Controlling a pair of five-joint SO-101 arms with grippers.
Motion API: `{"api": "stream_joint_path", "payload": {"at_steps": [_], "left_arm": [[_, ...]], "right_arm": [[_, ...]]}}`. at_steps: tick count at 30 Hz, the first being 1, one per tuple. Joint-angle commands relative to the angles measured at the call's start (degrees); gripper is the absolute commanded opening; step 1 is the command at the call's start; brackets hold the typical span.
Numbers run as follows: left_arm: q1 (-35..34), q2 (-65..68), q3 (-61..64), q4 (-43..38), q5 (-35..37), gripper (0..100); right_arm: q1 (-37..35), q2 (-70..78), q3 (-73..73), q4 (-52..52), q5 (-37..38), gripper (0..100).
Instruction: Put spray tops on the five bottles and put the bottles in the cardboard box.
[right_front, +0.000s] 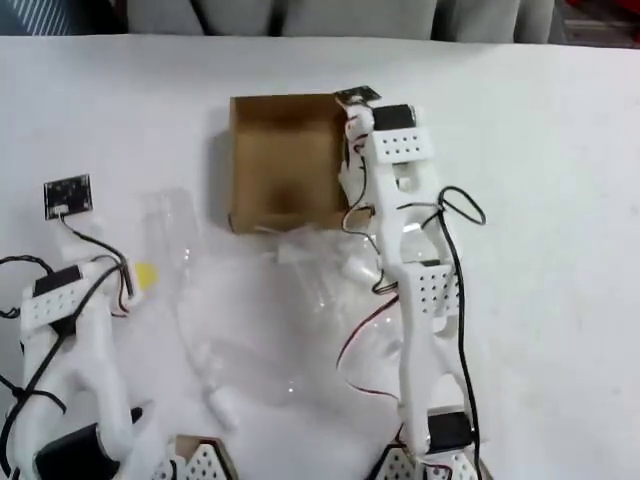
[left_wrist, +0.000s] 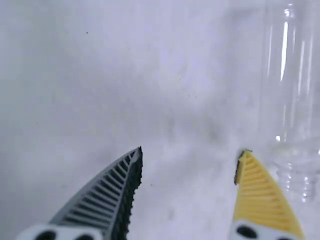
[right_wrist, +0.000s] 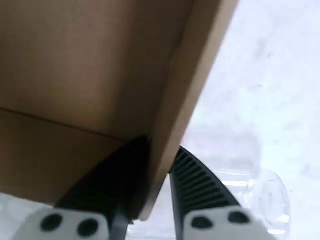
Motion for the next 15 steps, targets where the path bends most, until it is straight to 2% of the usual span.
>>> {"api": "stream_joint_path", "payload": {"at_steps": [1,7,15], "left_arm": [[0.7,0.0,-1.0,-1.3,-0.5,29],[0.7,0.0,-1.0,-1.3,-0.5,29],[0.7,0.0,-1.0,-1.3,-0.5,29]], "right_arm": [[-0.8,-7.1,3.8,2.3,0.7,1.5],[-1.3,-18.1,15.6,1.5,0.2,1.5],[-1.6,-17.8,18.8,-1.6,0.2,3.0]]}}
